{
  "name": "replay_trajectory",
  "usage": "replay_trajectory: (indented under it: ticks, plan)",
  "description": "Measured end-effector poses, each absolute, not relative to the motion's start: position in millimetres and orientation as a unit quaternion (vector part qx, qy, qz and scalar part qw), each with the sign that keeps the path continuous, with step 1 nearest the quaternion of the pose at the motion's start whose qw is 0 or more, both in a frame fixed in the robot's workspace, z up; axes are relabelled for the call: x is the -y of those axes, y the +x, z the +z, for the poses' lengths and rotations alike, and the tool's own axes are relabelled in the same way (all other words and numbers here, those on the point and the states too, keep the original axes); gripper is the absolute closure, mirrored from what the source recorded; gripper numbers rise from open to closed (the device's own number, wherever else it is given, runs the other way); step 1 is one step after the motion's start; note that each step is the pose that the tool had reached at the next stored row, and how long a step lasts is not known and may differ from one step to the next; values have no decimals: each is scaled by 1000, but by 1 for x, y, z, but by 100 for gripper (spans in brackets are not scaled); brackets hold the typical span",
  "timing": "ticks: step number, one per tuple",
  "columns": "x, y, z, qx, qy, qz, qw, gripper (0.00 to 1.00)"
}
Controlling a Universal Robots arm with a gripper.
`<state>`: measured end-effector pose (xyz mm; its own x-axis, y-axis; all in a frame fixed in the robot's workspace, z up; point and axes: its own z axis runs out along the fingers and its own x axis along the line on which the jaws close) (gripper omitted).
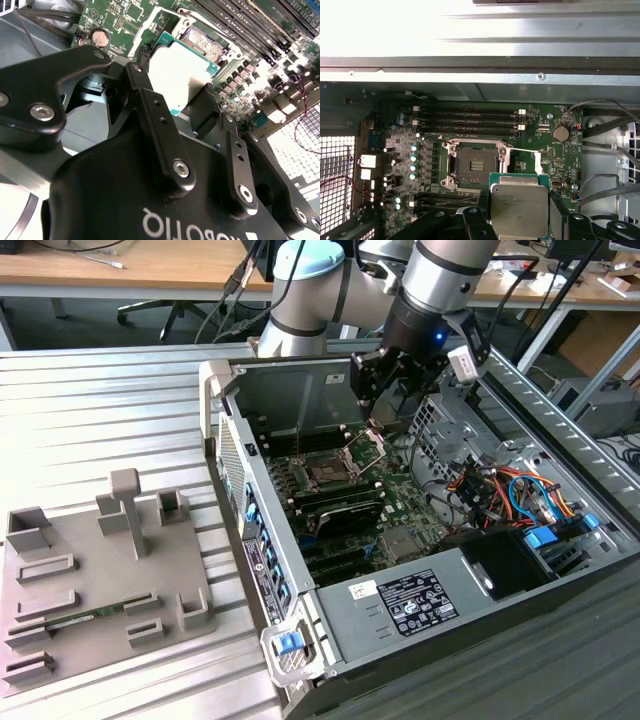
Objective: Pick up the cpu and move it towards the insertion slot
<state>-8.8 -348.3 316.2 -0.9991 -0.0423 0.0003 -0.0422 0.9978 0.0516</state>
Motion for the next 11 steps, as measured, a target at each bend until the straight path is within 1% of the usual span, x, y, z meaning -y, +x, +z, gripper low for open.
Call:
replay_trajectory:
  ticks: [11]
  plan:
    - [342,-9,315,999,21,-26,1,45]
